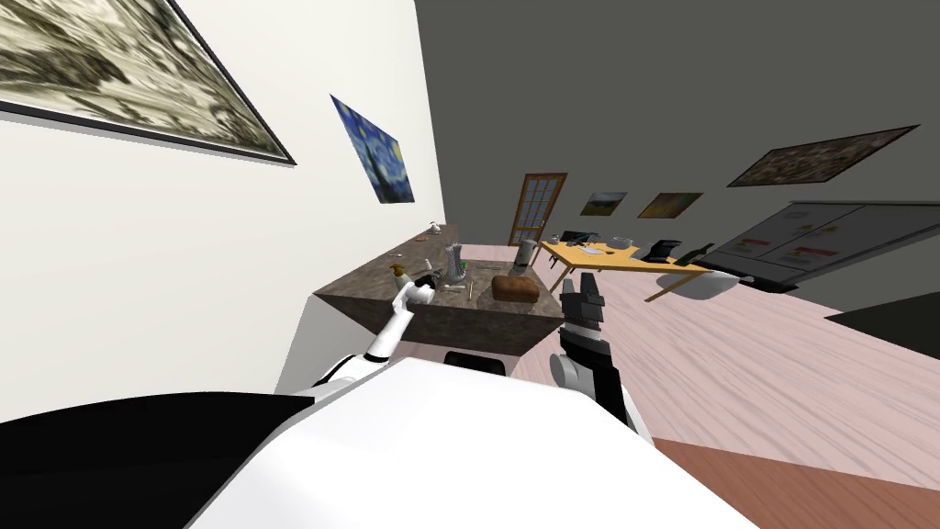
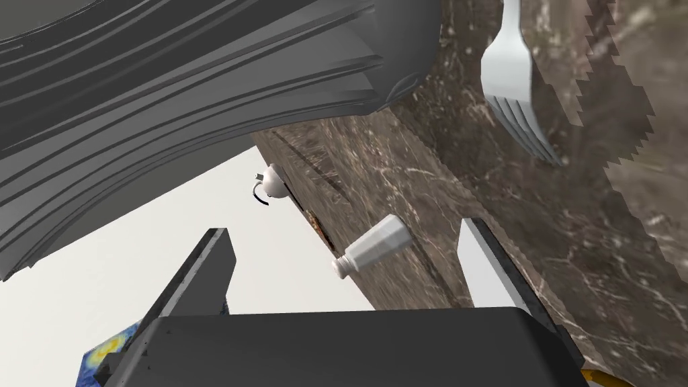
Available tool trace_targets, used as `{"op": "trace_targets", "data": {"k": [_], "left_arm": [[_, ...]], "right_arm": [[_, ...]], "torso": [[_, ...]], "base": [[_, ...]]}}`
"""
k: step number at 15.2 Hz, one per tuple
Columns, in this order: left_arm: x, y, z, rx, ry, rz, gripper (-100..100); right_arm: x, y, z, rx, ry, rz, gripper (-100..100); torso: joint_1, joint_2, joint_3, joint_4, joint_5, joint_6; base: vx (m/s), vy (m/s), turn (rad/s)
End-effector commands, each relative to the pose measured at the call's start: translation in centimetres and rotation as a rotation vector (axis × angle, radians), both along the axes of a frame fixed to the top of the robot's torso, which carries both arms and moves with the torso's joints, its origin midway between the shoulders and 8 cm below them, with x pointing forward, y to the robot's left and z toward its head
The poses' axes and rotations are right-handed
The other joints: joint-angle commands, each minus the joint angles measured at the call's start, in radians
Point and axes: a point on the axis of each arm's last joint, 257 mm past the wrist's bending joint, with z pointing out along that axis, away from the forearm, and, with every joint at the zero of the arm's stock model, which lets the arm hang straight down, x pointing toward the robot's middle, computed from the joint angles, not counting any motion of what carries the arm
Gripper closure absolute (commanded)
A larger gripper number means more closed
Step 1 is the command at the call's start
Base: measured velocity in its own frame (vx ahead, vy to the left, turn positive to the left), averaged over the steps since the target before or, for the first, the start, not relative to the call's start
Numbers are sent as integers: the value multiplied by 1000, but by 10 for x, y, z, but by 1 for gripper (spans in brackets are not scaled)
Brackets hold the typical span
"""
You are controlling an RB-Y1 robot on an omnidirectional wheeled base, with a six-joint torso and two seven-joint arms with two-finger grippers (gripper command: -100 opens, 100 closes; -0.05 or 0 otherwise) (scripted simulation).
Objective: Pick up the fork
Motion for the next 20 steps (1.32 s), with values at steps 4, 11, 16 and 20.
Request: {"op": "trace_targets", "data": {"k": [4, 11, 16, 20], "left_arm": [[-1, -1, -16, -4, 96, 18, -100], [-3, -5, -34, -12, 218, 35, -100], [-11, -6, -46, -13, 307, 49, -100], [-18, -9, -56, -15, 383, 60, -100]], "right_arm": [[0, 0, 0, 0, 0, 0, 0], [0, 0, 0, 0, 0, 0, 0], [0, 0, 0, 0, 0, 0, 0], [0, 0, 0, 0, 0, 0, 0]], "torso": [[-1, 0, 0, 0, 0, 0], [-1, 0, 0, 0, 0, 0], [-1, 0, 0, 0, 0, 0], [0, -1, 0, 0, 0, 0]], "base": [[3, 19, -35], [5, 20, -38], [8, 20, -48], [11, 24, -45]]}}
